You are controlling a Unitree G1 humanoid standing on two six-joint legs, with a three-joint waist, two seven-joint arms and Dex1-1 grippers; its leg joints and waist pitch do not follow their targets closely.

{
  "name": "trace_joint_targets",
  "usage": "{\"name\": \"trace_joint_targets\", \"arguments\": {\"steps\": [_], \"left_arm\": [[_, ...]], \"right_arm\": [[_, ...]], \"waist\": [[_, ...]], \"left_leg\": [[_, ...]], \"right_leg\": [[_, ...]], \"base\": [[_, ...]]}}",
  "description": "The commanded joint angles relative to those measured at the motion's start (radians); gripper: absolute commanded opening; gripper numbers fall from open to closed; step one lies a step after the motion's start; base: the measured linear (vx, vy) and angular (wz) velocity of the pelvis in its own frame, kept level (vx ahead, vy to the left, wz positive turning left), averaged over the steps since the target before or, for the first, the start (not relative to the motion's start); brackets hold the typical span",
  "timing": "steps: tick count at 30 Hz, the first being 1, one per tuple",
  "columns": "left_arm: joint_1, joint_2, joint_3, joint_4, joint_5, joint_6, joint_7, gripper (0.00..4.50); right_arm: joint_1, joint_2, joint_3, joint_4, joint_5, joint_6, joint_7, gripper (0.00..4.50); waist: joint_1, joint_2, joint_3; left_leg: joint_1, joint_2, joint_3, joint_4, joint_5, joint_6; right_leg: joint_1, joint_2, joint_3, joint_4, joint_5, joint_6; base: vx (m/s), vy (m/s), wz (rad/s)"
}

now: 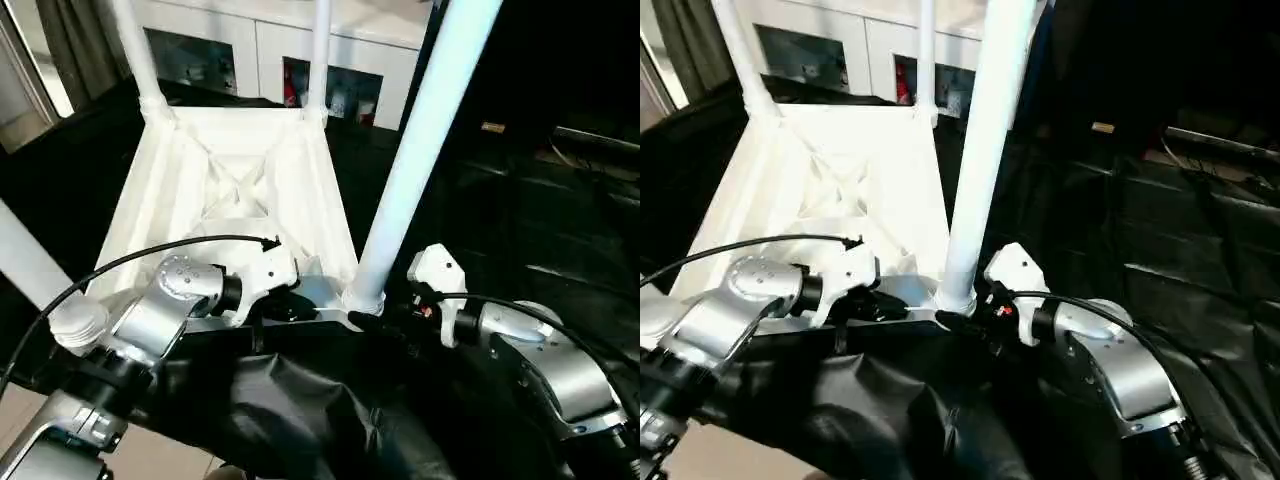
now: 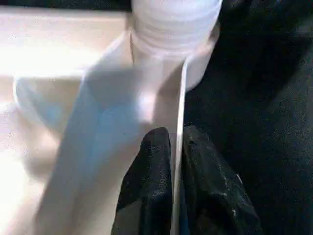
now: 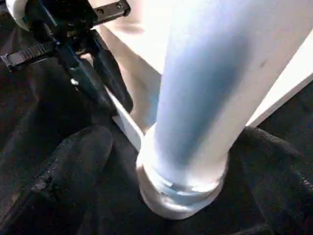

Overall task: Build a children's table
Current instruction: Rotate leg to tighten

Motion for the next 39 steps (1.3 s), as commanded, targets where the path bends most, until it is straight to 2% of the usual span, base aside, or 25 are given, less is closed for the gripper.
{"name": "trace_joint_targets", "arguments": {"steps": [1, 3, 4, 10, 16, 20, 27, 34, 39], "left_arm": [[-0.013, 0.001, -0.007, 0.026, 0.022, 0.004, 0.015, 0.63], [-0.021, -0.003, -0.007, 0.041, 0.023, 0.003, 0.014, 0.63], [-0.027, -0.001, -0.009, 0.053, 0.026, -0.004, 0.013, 0.63], [-0.058, -0.006, -0.002, 0.111, 0.031, -0.031, 0.011, 0.63], [-0.079, -0.05, 0.034, 0.157, -0.032, -0.074, -0.027, 0.63], [-0.093, -0.048, 0.014, 0.196, -0.012, -0.108, -0.038, 0.63], [-0.124, -0.067, 0.025, 0.261, -0.005, -0.156, -0.045, 0.63], [-0.152, -0.092, 0.026, 0.329, 0.004, -0.202, -0.034, 0.63], [-0.168, -0.117, 0.053, 0.341, -0.029, -0.21, -0.048, 0.63]], "right_arm": [[0.013, -0.004, -0.006, -0.019, 0.0, -0.004, -0.005, 4.5], [0.014, -0.006, -0.008, -0.019, 0.001, -0.004, -0.004, 4.5], [0.015, -0.008, -0.01, -0.02, 0.002, -0.004, -0.004, 4.5], [0.011, -0.014, -0.018, -0.021, 0.004, -0.003, -0.004, 4.5], [0.011, -0.02, -0.022, -0.015, 0.001, -0.006, 0.0, 4.5], [0.009, -0.024, -0.022, -0.015, 0.001, -0.005, 0.004, 4.5], [0.002, -0.035, -0.019, -0.013, -0.001, -0.006, 0.014, 4.5], [0.002, -0.04, -0.022, -0.013, -0.001, -0.008, 0.016, 4.5], [0.001, -0.043, -0.022, -0.016, 0.002, -0.008, 0.016, 4.5]], "waist": [[0.011, 0.015, -0.07], [0.016, 0.015, -0.072], [0.018, 0.021, -0.072], [0.024, 0.024, -0.076], [0.025, 0.022, -0.078], [0.026, 0.023, -0.081], [0.027, 0.023, -0.082], [0.029, 0.022, -0.08], [0.031, 0.024, -0.081]], "left_leg": [[0.015, 0.031, -0.022, -0.066, -0.335, -0.01], [0.013, 0.031, -0.024, -0.067, -0.33, -0.012], [0.014, 0.031, -0.024, -0.068, -0.333, -0.013], [0.017, 0.03, -0.024, -0.067, -0.352, -0.019], [0.017, 0.026, -0.025, -0.064, -0.353, -0.012], [0.015, 0.028, -0.025, -0.065, -0.341, -0.008], [0.015, 0.029, -0.024, -0.064, -0.337, -0.008], [0.017, 0.027, -0.025, -0.062, -0.35, -0.006], [0.019, 0.029, -0.026, -0.062, -0.359, -0.007]], "right_leg": [[0.042, -0.06, 0.039, -0.088, -0.41, -0.147], [0.046, -0.061, 0.038, -0.086, -0.405, -0.146], [0.044, -0.06, 0.037, -0.086, -0.402, -0.147], [0.044, -0.059, 0.035, -0.088, -0.406, -0.148], [0.044, -0.062, 0.033, -0.097, -0.482, -0.122], [0.043, -0.06, 0.033, -0.095, -0.454, -0.122], [0.045, -0.062, 0.034, -0.093, -0.44, -0.131], [0.042, -0.063, 0.031, -0.102, -0.508, -0.107], [0.04, -0.064, 0.03, -0.103, -0.509, -0.111]], "base": [[0.0, 0.0, 0.0], [0.0, 0.0, 0.0], [0.0, 0.0, 0.0], [0.0, 0.0, 0.0], [0.0, 0.0, 0.0], [0.0, 0.0, 0.0], [0.0, 0.0, 0.0], [0.0, 0.0, 0.0], [0.0, 0.0, 0.0]]}}
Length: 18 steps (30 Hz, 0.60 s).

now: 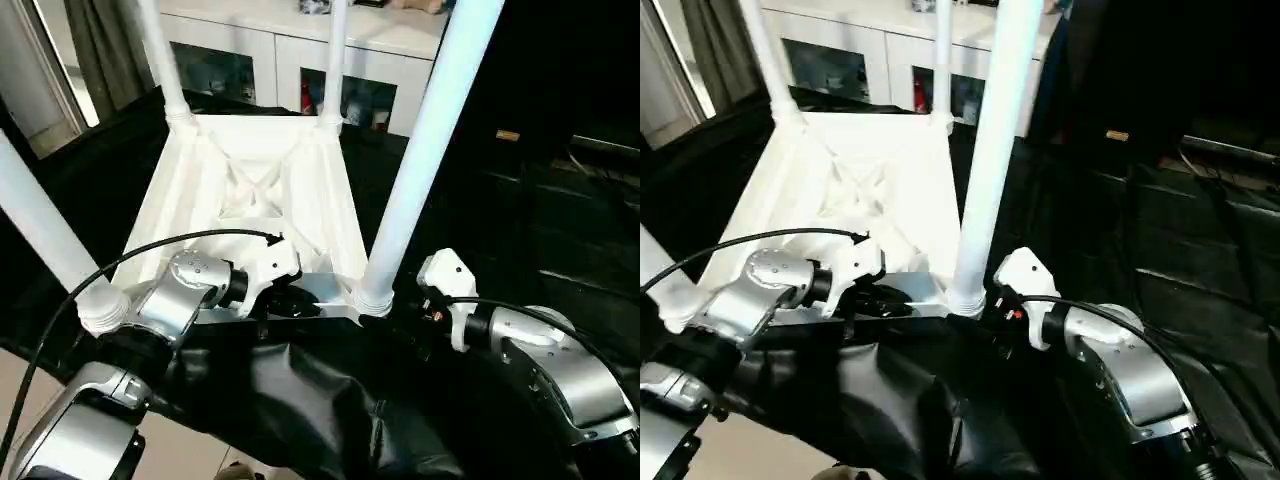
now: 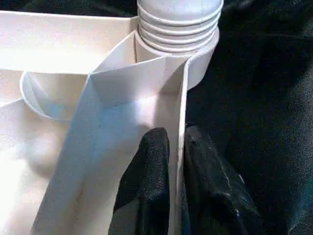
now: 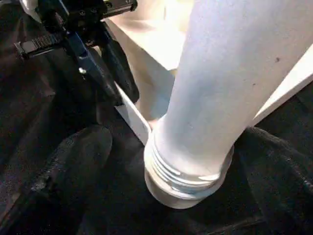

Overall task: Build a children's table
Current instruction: Rotate leg to tighten

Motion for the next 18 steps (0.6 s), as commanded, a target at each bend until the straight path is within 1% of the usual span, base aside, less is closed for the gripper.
{"name": "trace_joint_targets", "arguments": {"steps": [1, 2, 3, 4, 5, 6, 7, 8, 9, 13, 14, 15, 18], "left_arm": [[-0.039, -0.002, 0.024, -0.012, -0.013, -0.002, 0.006, 0.63], [-0.04, 0.002, 0.021, -0.018, -0.008, 0.001, 0.002, 0.63], [-0.039, 0.005, 0.017, -0.023, -0.004, 0.003, -0.001, 0.81], [-0.039, 0.01, 0.014, -0.033, 0.001, 0.01, -0.002, 0.93], [-0.039, 0.013, 0.013, -0.039, 0.004, 0.014, -0.002, 0.93], [-0.039, 0.02, 0.009, -0.053, 0.012, 0.017, 0.001, 1.02], [-0.038, 0.025, 0.006, -0.063, 0.017, 0.018, 0.004, 1.12], [-0.037, 0.032, 0.002, -0.078, 0.03, 0.018, 0.013, 1.25], [-0.038, 0.035, -0.001, -0.081, 0.035, 0.023, 0.013, 1.35], [-0.042, 0.041, -0.007, -0.079, 0.047, 0.023, 0.003, 1.35], [-0.042, 0.042, -0.009, -0.079, 0.051, 0.025, 0.003, 1.35], [-0.042, 0.041, -0.011, -0.078, 0.054, 0.026, 0.004, 1.35], [-0.034, 0.039, -0.017, -0.092, 0.055, 0.051, 0.0, 1.35]], "right_arm": [[-0.008, -0.002, -0.002, -0.015, 0.011, -0.007, 0.013, 4.5], [-0.007, -0.002, -0.003, -0.016, 0.011, -0.007, 0.014, 4.5], [-0.005, -0.003, -0.004, -0.018, 0.011, -0.007, 0.015, 4.5], [-0.003, -0.004, -0.005, -0.02, 0.011, -0.007, 0.015, 4.5], [-0.002, -0.005, -0.006, -0.021, 0.011, -0.007, 0.016, 4.5], [-0.001, -0.005, -0.007, -0.022, 0.011, -0.006, 0.016, 4.5], [-0.001, -0.006, -0.007, -0.023, 0.011, -0.006, 0.017, 4.5], [0.002, -0.008, -0.007, -0.025, 0.011, -0.006, 0.019, 4.5], [0.001, -0.008, -0.007, -0.024, 0.011, -0.006, 0.02, 4.5], [-0.003, -0.008, -0.004, -0.021, 0.011, -0.005, 0.022, 4.5], [-0.004, -0.009, -0.003, -0.02, 0.011, -0.006, 0.023, 4.5], [-0.006, -0.01, -0.002, -0.018, 0.011, -0.007, 0.025, 4.5], [-0.011, -0.01, -0.001, -0.014, 0.01, -0.007, 0.029, 4.5]], "waist": [[0.003, 0.006, -0.072], [0.002, 0.006, -0.072], [0.002, 0.006, -0.073], [0.002, 0.006, -0.073], [0.001, 0.007, -0.074], [0.002, 0.006, -0.074], [0.002, 0.008, -0.075], [-0.001, 0.0, -0.074], [0.0, 0.004, -0.074], [0.0, 0.005, -0.074], [-0.002, -0.004, -0.074], [-0.001, 0.001, -0.074], [-0.001, 0.0, -0.074]], "left_leg": [[0.016, 0.03, -0.025, -0.068, -0.359, -0.007], [0.015, 0.031, -0.026, -0.069, -0.359, -0.007], [0.014, 0.032, -0.026, -0.069, -0.357, -0.008], [0.014, 0.032, -0.026, -0.069, -0.357, -0.008], [0.012, 0.033, -0.026, -0.07, -0.352, -0.008], [0.011, 0.033, -0.026, -0.07, -0.349, -0.007], [0.014, 0.034, -0.025, -0.069, -0.349, -0.008], [0.012, 0.035, -0.024, -0.069, -0.347, -0.006], [0.012, 0.034, -0.023, -0.068, -0.338, -0.004], [0.01, 0.033, -0.023, -0.068, -0.327, -0.003], [0.009, 0.033, -0.023, -0.068, -0.324, -0.002], [0.011, 0.034, -0.023, -0.067, -0.322, -0.002], [0.01, 0.033, -0.023, -0.067, -0.325, -0.002]], "right_leg": [[0.038, -0.064, 0.031, -0.1, -0.501, -0.115], [0.039, -0.064, 0.031, -0.099, -0.496, -0.116], [0.038, -0.063, 0.032, -0.096, -0.468, -0.122], [0.038, -0.063, 0.032, -0.096, -0.468, -0.122], [0.041, -0.063, 0.033, -0.09, -0.432, -0.136], [0.041, -0.062, 0.033, -0.089, -0.424, -0.139], [0.039, -0.063, 0.034, -0.088, -0.41, -0.146], [0.041, -0.063, 0.034, -0.087, -0.405, -0.148], [0.04, -0.063, 0.036, -0.086, -0.4, -0.152], [0.043, -0.063, 0.035, -0.086, -0.404, -0.148], [0.044, -0.063, 0.035, -0.086, -0.405, -0.146], [0.042, -0.065, 0.035, -0.086, -0.414, -0.147], [0.042, -0.065, 0.034, -0.087, -0.427, -0.142]], "base": [[0.0, 0.0, 0.0], [0.0, 0.0, 0.0], [0.0, 0.0, 0.0], [0.0, 0.0, 0.0], [0.0, 0.0, 0.0], [0.0, 0.0, 0.0], [0.0, 0.0, 0.0], [0.0, 0.0, 0.0], [0.0, 0.0, 0.0], [0.0, 0.0, 0.0], [0.0, 0.0, 0.0], [0.0, 0.0, 0.0], [0.0, 0.0, 0.0]]}}
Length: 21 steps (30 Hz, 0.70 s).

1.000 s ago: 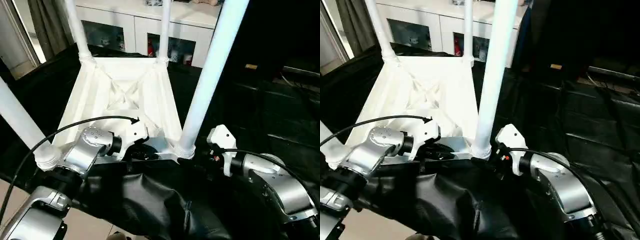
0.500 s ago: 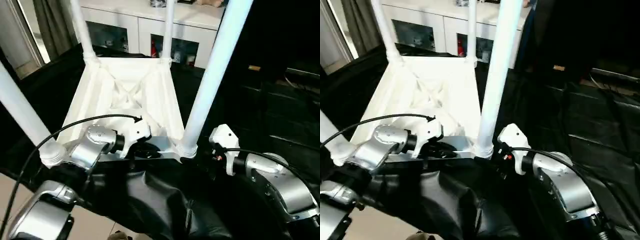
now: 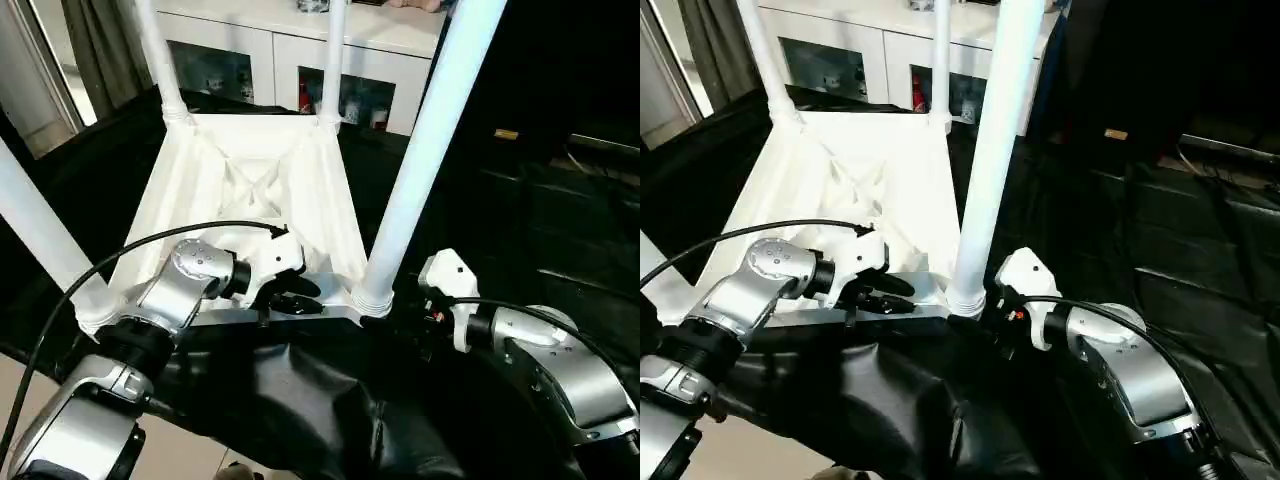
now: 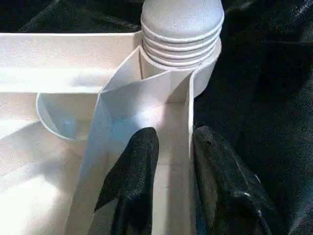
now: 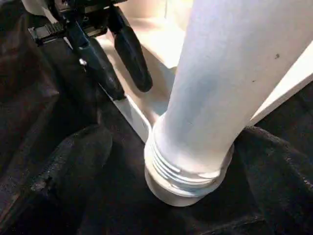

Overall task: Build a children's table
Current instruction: Rotate leg to tighten

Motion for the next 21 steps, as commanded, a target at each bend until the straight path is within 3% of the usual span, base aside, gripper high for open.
{"name": "trace_joint_targets", "arguments": {"steps": [1, 14, 21], "left_arm": [[-0.018, 0.011, -0.005, -0.026, 0.019, 0.02, 0.011, 1.35], [-0.001, -0.003, 0.001, -0.069, -0.016, 0.097, -0.031, 1.35], [0.005, 0.006, -0.016, -0.076, 0.015, 0.095, -0.018, 1.35]], "right_arm": [[-0.012, -0.008, -0.001, -0.008, 0.009, -0.007, 0.013, 4.5], [-0.01, -0.008, -0.002, -0.009, 0.007, -0.005, 0.016, 4.5], [-0.009, -0.011, -0.002, -0.007, 0.001, -0.007, 0.019, 4.5]], "waist": [[0.004, -0.001, -0.073], [0.005, 0.004, -0.074], [0.004, 0.003, -0.076]], "left_leg": [[0.014, 0.033, -0.021, -0.071, -0.325, -0.003], [0.012, 0.032, -0.02, -0.07, -0.305, 0.002], [0.011, 0.032, -0.018, -0.068, -0.285, 0.009]], "right_leg": [[0.043, -0.065, 0.035, -0.087, -0.431, -0.141], [0.046, -0.064, 0.037, -0.083, -0.374, -0.159], [0.048, -0.062, 0.037, -0.077, -0.324, -0.176]], "base": [[0.0, 0.0, 0.0], [0.0, 0.0, 0.0], [0.0, 0.0, 0.0]]}}
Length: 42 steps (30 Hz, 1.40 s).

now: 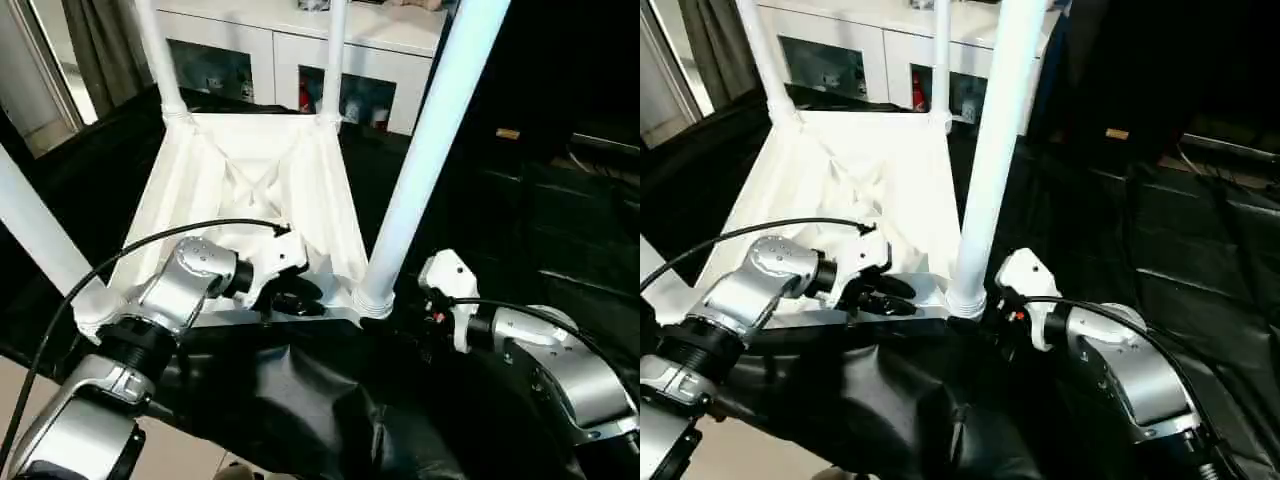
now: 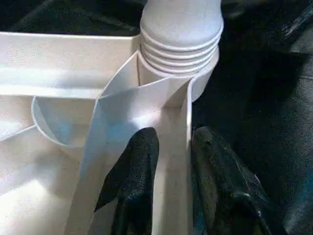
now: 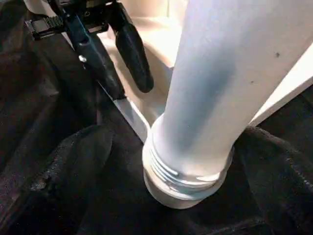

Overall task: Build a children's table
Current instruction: Rotate leg to tighten

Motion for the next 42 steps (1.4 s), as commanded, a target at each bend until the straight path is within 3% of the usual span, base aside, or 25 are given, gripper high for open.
{"name": "trace_joint_targets", "arguments": {"steps": [1, 14, 32, 42], "left_arm": [[0.003, 0.005, -0.014, -0.003, 0.018, -0.007, 0.004, 1.35], [0.025, 0.015, -0.038, -0.045, 0.031, 0.007, -0.016, 1.35], [0.008, 0.019, -0.039, 0.007, 0.07, -0.017, 0.022, 1.35], [0.001, 0.003, -0.02, 0.024, 0.053, -0.039, 0.015, 0.58]], "right_arm": [[-0.01, -0.01, -0.002, -0.007, 0.001, -0.007, 0.008, 4.5], [-0.015, -0.008, 0.0, -0.001, -0.002, -0.009, 0.011, 4.5], [-0.012, -0.008, 0.0, -0.002, -0.005, -0.01, 0.011, 4.5], [-0.01, -0.008, -0.003, -0.003, -0.004, -0.013, 0.012, 4.5]], "waist": [[0.005, 0.004, -0.076], [0.004, 0.004, -0.074], [0.004, 0.009, -0.076], [0.005, 0.011, -0.075]], "left_leg": [[0.012, 0.033, -0.018, -0.068, -0.286, 0.008], [0.014, 0.034, -0.02, -0.071, -0.303, 0.002], [0.014, 0.033, -0.021, -0.07, -0.309, -0.001], [0.015, 0.032, -0.02, -0.07, -0.316, 0.0]], "right_leg": [[0.048, -0.062, 0.037, -0.077, -0.326, -0.175], [0.047, -0.063, 0.037, -0.08, -0.349, -0.169], [0.048, -0.061, 0.037, -0.079, -0.338, -0.171], [0.047, -0.061, 0.036, -0.082, -0.352, -0.17]], "base": [[0.0, 0.0, 0.0], [0.0, 0.0, 0.0], [0.0, 0.0, 0.0], [0.0, 0.0, 0.0]]}}
